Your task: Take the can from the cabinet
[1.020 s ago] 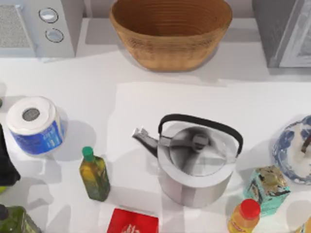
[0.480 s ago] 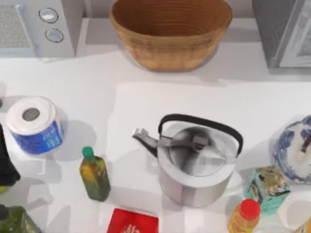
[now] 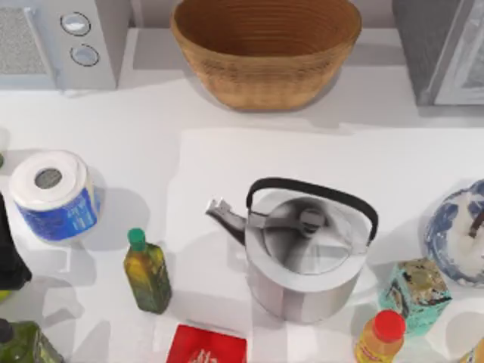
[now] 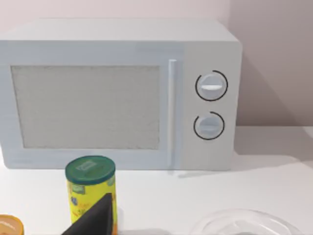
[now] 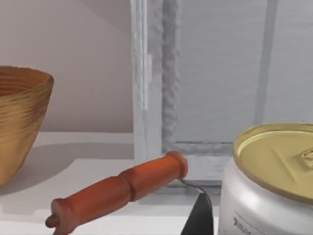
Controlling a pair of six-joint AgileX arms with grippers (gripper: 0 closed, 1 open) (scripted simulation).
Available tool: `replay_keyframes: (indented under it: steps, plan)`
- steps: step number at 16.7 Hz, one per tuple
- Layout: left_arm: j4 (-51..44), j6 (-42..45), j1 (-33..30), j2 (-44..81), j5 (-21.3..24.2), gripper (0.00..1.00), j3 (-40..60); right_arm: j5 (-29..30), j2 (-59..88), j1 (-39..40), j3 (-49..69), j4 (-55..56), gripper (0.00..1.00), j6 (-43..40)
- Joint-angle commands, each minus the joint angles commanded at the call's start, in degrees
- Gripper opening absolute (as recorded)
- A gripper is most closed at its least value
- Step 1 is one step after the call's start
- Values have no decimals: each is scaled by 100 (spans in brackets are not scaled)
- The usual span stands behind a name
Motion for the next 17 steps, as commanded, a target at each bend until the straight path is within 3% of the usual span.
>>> replay_keyframes:
  steps: [4, 17]
  plan:
    - [0, 0, 0, 0, 0, 100, 0, -1247, 1289, -852, 642, 1068, 0, -63]
    - [0, 0, 0, 0, 0, 100, 0, -7192, 9023, -4194, 3367, 6143, 0, -511]
